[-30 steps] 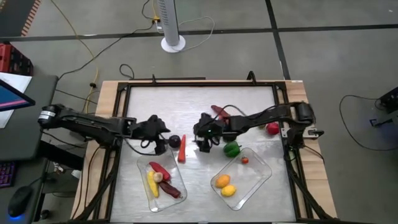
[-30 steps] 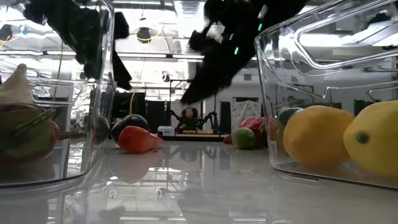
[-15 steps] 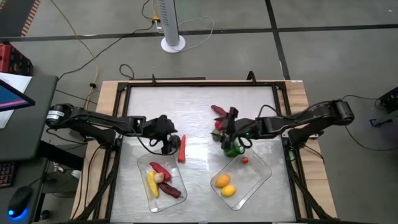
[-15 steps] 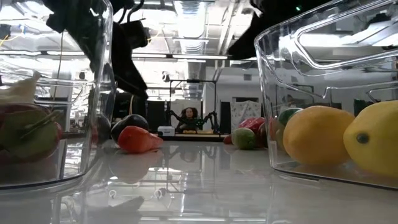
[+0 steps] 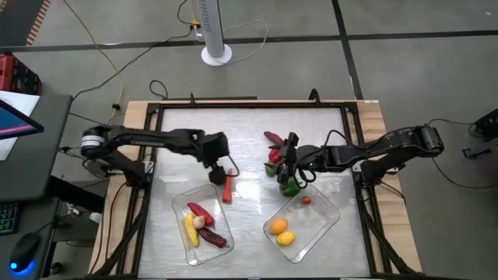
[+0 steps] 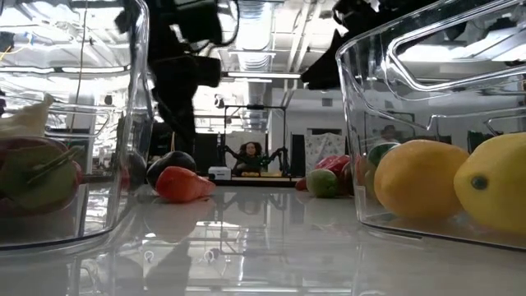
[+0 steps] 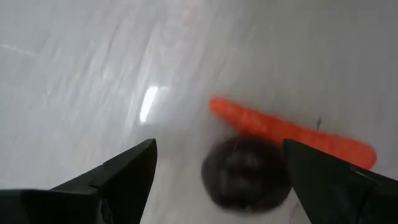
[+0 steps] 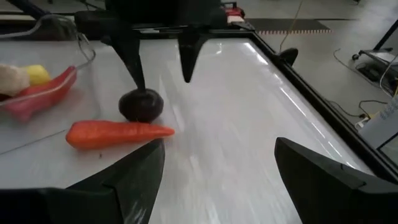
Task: Sort produce into baskets
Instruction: Put the plum into the left transparent bin
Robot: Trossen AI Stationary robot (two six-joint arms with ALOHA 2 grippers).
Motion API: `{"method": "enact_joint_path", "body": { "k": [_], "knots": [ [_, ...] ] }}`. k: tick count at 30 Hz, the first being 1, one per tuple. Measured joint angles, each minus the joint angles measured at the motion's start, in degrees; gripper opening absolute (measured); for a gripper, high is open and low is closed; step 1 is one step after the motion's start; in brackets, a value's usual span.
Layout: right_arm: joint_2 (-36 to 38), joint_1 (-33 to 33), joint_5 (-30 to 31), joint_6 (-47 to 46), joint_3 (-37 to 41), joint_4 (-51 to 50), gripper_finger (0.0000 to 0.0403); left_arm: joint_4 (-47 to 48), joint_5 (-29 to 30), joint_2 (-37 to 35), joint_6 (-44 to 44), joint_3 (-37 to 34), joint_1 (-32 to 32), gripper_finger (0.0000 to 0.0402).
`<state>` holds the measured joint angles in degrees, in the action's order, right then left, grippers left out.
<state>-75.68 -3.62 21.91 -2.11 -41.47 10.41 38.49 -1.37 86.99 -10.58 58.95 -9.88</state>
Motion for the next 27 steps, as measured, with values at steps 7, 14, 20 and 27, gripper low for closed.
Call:
{"method": "enact_joint_path", "body": {
  "k": [7,14,20,27],
  "knots": [
    [-0.6,-0.9,-2.3,-0.8,0.0,-2.2,0.0331,6.3,-5.3,9.6,0.2,9.5,1.3,0.036],
    [-0.4,-2.4,-1.1,1.0,1.6,-1.2,0.0331,13.8,-6.1,15.7,0.3,12.2,1.6,0.0368],
    [-0.4,-1.7,-0.9,1.2,1.6,-0.6,0.0331,16.4,-5.3,16.3,2.0,12.1,1.6,0.0368],
    [-0.4,-1.6,-0.9,1.1,1.6,0.5,0.0331,16.2,-5.3,17.7,2.8,12.1,1.7,0.0353]
  ]
}}
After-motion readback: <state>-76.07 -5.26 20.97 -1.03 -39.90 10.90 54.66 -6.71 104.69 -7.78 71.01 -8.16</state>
